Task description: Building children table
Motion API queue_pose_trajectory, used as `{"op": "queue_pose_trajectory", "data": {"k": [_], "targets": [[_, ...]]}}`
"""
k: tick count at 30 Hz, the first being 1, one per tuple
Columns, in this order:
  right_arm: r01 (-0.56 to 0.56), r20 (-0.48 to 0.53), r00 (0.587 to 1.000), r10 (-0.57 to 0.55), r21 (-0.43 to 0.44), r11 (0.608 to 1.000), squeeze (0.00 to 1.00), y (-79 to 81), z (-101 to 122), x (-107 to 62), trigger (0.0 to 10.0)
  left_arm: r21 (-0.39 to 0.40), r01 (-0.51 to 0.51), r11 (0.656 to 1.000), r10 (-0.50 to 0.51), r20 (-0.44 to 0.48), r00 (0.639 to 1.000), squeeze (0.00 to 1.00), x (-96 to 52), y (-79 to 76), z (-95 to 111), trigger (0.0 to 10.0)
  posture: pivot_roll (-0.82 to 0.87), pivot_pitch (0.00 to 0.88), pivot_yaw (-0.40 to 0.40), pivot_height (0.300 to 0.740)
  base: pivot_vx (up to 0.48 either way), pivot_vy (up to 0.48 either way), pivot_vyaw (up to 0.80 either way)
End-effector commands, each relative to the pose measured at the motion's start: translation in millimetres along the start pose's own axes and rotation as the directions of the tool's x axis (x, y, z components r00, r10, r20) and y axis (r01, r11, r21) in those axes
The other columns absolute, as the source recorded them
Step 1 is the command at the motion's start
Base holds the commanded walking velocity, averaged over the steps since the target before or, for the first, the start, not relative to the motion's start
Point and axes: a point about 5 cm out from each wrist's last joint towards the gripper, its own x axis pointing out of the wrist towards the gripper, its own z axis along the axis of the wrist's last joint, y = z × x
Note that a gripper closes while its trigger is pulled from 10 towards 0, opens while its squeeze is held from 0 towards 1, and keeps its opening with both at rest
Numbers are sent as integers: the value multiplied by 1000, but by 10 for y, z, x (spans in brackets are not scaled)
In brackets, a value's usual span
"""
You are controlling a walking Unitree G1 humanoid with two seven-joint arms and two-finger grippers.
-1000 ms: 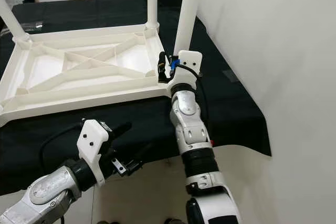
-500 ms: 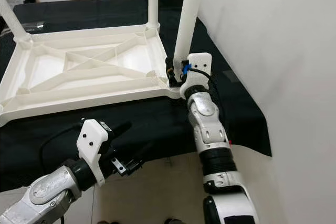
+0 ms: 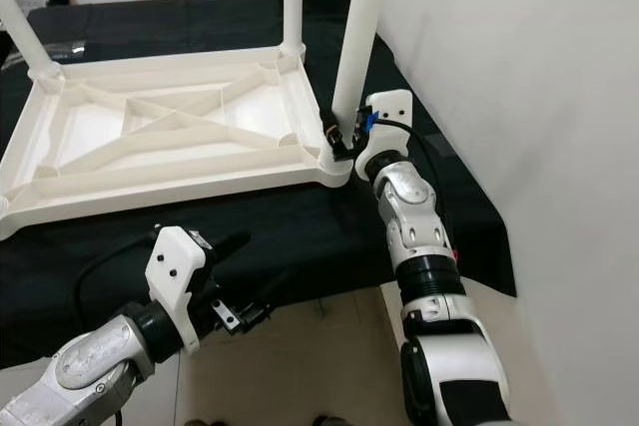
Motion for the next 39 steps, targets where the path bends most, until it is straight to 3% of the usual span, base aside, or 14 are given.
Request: {"op": "queue_pose_trajectory", "data": {"k": [1,8,24,39], "targets": [[-11,16,1000,10,18,1000,0,-21,13,6,10000,3,-9,1000,9,-12,1000,0,-15,15,-24,10000,125,171,-43,740,0,0,0],[-132,4,991,132,67,989,0,-3,3,57,10000,7,-10,1000,10,-12,1000,0,-23,20,-15,10000,130,176,-42,740,0,0,0],[-149,-33,988,152,85,985,0,-241,108,124,10000,10,-11,1000,11,-12,1000,0,-31,14,1,10000,137,183,-45,740,0,0,0],[-229,-40,972,234,90,969,0,-291,181,133,10000,11,-13,1000,13,-16,1000,0,-39,17,0,10000,141,183,-45,740,0,0,0]]}}
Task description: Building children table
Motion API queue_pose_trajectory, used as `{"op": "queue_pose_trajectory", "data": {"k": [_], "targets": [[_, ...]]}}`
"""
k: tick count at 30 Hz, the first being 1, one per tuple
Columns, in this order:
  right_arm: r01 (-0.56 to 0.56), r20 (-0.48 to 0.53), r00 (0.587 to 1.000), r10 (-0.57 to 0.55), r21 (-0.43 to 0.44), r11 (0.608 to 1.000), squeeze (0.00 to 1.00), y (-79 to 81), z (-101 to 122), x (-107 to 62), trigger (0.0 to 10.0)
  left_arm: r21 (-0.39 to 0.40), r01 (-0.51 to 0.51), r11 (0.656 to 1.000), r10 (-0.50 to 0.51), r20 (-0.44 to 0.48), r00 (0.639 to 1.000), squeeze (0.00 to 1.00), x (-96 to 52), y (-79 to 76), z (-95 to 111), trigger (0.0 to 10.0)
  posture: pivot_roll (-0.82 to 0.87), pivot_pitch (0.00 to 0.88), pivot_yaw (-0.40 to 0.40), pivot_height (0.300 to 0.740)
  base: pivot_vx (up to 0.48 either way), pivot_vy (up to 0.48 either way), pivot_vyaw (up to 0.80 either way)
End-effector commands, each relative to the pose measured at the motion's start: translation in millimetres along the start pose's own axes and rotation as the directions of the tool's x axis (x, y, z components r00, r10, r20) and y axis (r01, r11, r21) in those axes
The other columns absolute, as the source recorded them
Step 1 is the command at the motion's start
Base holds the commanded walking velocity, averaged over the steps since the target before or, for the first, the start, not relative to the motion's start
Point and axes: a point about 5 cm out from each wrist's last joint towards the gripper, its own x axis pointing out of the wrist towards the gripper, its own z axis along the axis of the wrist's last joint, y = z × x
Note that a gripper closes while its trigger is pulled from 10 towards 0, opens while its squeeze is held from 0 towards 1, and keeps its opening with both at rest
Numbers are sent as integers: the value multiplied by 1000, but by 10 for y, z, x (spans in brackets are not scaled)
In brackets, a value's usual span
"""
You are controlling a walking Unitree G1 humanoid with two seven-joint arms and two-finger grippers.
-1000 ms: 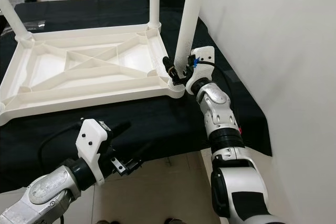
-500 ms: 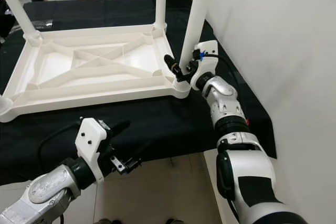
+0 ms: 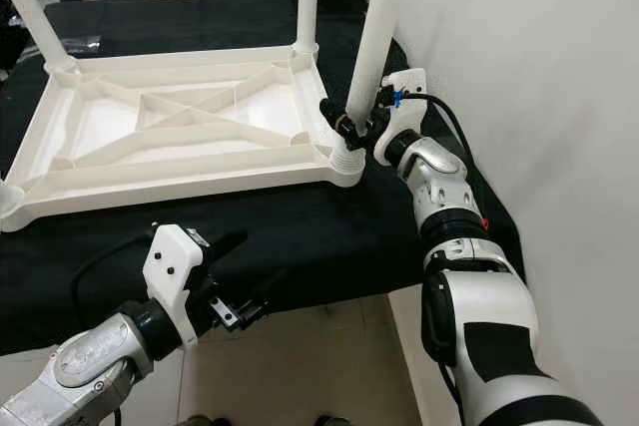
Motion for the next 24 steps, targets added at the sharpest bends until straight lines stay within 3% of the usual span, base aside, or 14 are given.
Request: {"op": "queue_pose_trajectory", "data": {"k": [1,15,24], "targets": [[-37,1,999,37,15,999,0,-9,42,11,10000,4,-1,1000,1,-17,1000,0,-30,-9,-13,10000,143,183,-44,740,0,0,0],[-129,-27,991,130,21,991,0,31,102,51,10000,4,4,1000,-4,-17,1000,0,-40,-28,-14,10000,151,164,-48,740,0,0,0],[-124,-39,991,125,29,992,0,20,112,57,10000,1,10,1000,-10,-17,1000,0,-38,-44,-14,10000,152,160,-46,740,0,0,0]]}}
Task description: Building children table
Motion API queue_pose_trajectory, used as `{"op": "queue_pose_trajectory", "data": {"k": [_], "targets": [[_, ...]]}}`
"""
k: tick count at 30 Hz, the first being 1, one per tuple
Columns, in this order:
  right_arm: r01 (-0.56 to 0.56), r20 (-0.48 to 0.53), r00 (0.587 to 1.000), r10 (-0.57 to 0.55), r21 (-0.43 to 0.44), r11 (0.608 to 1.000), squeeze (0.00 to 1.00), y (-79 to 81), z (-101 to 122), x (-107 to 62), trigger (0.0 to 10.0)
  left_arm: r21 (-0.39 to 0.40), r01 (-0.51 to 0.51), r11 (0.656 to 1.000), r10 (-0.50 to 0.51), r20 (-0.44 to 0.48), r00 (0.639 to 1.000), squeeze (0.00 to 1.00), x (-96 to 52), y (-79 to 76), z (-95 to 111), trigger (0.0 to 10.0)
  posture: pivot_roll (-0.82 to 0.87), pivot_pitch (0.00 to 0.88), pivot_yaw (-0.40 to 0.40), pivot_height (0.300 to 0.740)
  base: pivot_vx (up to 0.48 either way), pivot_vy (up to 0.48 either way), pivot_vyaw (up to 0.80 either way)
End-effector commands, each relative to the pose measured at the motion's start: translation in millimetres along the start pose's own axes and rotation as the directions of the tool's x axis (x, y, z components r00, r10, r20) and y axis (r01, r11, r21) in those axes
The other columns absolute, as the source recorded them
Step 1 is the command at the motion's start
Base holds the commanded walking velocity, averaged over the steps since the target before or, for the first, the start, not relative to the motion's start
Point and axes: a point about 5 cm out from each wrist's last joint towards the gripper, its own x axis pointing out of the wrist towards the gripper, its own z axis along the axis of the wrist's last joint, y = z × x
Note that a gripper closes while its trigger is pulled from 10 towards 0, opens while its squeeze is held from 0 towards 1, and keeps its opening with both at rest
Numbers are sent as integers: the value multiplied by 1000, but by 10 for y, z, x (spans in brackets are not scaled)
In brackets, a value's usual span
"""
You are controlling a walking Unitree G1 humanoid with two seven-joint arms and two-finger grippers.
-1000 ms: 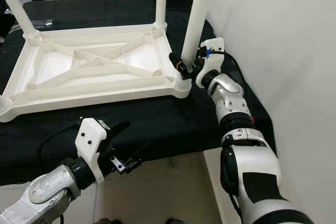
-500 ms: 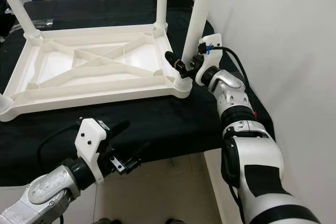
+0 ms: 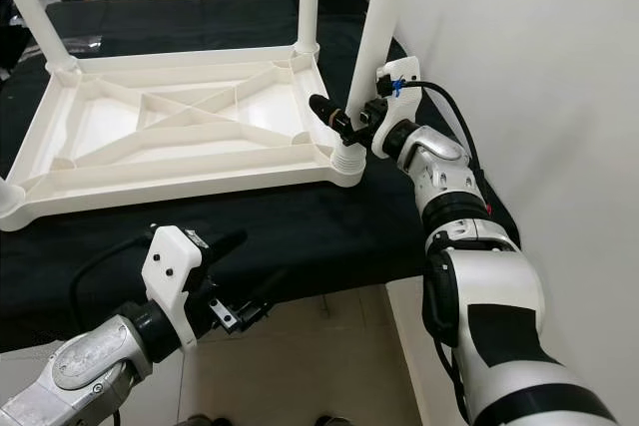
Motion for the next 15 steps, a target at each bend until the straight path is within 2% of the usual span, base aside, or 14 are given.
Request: {"op": "queue_pose_trajectory", "data": {"k": [1,2,3,15], "targets": [[-5,-15,1000,5,4,1000,0,-7,13,2,10000,3,10,1000,-10,-18,1000,0,-24,-32,-16,10000,152,160,-46,740,0,0,0],[-1,-15,1000,1,2,1000,0,-10,11,1,7647,3,11,1000,-11,-17,1000,0,-23,-35,-16,10000,151,156,-46,740,0,0,0],[6,-14,1000,-5,4,1000,0,-15,10,-1,0,2,12,1000,-12,-17,1000,0,-21,-38,-15,10000,154,158,-47,740,0,0,0],[-10,-14,1000,10,-11,1000,0,27,-12,27,0,9,9,1000,-9,-14,1000,0,-5,-18,-7,10000,149,165,-42,740,0,0,0]]}}
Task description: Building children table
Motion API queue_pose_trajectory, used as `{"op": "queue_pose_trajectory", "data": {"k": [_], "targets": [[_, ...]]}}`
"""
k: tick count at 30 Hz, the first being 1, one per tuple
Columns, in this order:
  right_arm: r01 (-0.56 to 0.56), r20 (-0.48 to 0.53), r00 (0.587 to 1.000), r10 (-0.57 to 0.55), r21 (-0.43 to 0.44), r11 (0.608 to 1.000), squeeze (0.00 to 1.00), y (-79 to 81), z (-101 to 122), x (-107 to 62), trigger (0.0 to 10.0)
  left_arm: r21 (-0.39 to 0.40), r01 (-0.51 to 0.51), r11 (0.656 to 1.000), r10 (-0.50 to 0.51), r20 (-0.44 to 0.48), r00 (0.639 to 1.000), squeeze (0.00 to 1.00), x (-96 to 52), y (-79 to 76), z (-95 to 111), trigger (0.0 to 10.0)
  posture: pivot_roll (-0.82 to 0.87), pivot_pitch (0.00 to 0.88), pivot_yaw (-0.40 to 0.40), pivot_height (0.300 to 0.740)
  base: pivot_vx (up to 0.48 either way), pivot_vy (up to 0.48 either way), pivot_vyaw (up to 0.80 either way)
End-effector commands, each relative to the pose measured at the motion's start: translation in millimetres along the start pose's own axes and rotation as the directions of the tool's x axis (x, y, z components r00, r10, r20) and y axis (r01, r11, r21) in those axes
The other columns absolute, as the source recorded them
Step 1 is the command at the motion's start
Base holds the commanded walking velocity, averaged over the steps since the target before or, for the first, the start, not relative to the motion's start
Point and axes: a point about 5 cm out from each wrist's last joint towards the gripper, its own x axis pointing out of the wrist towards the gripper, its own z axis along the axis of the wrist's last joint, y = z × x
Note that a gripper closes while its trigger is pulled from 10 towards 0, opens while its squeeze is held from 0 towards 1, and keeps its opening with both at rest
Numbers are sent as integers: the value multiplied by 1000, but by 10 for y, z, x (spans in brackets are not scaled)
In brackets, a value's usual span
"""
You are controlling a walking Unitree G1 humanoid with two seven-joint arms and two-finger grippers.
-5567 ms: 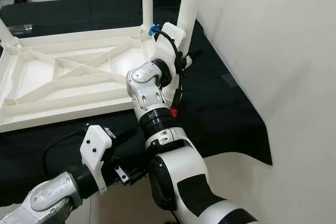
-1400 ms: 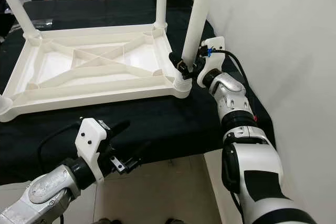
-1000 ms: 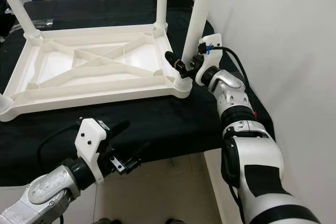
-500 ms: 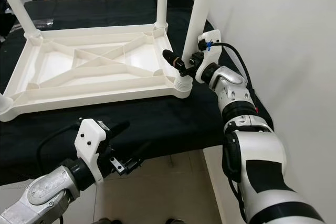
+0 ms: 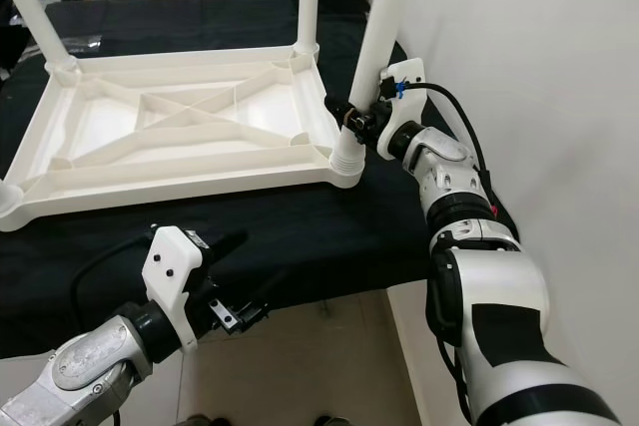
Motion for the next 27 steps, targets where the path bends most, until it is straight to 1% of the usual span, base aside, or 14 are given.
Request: {"op": "queue_pose_trajectory", "data": {"k": [1,6,8,13,15,16,18,20,21,22,23,25,26,27], "targets": [[-35,1,999,35,19,999,0,76,-22,58,0,8,6,1000,-6,-16,1000,0,-10,-14,-12,10000,149,165,-42,740,0,0,0],[-51,-11,999,51,19,999,0,129,-72,86,0,11,-1,1000,1,-14,1000,0,-9,1,-7,10000,149,167,-45,740,0,0,0],[-59,-25,998,59,1,998,0,166,-115,103,0,18,-9,1000,9,-14,1000,0,-9,20,-1,10000,148,170,-48,740,0,0,0],[-49,-32,998,49,-8,999,0,205,-161,125,0,31,-25,999,25,-12,1000,0,-12,62,6,10000,144,170,-47,740,0,0,0],[12,-59,998,-13,-13,1000,0,228,-244,148,0,38,-35,999,36,-8,999,0,-3,92,14,10000,139,171,-45,740,0,0,0],[12,-59,998,-13,-13,1000,0,228,-244,148,0,38,-35,999,36,-8,999,0,-3,92,14,10000,139,171,-45,740,0,0,0],[52,-69,996,-53,-9,999,0,236,-282,160,0,42,-39,998,40,-5,999,0,3,104,19,10000,140,171,-44,740,0,0,0],[148,-94,984,-149,-14,989,0,250,-357,183,0,48,-48,998,48,-1,999,0,12,123,25,10000,139,172,-44,740,0,0,0],[228,-104,968,-228,-16,974,0,235,-388,186,0,49,-50,998,50,-1,999,0,15,128,26,10000,139,175,-45,740,0,0,0],[228,-104,968,-228,-16,974,0,235,-388,186,0,49,-50,998,50,-1,999,0,15,128,26,10000,139,175,-45,740,0,0,0],[293,-110,950,-292,-11,956,0,225,-416,186,0,51,-52,997,52,-1,999,0,16,131,25,10000,139,173,-45,740,0,0,0],[422,-133,899,-417,10,907,0,188,-472,165,0,54,-55,997,55,0,998,0,18,134,26,10000,140,174,-46,740,0,0,0],[422,-133,899,-417,10,907,0,188,-472,165,0,54,-55,997,55,0,998,0,18,134,26,10000,140,174,-46,740,0,0,0],[462,-141,879,-455,15,887,0,181,-498,155,0,54,-56,997,56,0,998,0,18,135,27,10000,140,174,-46,740,0,0,0]]}}
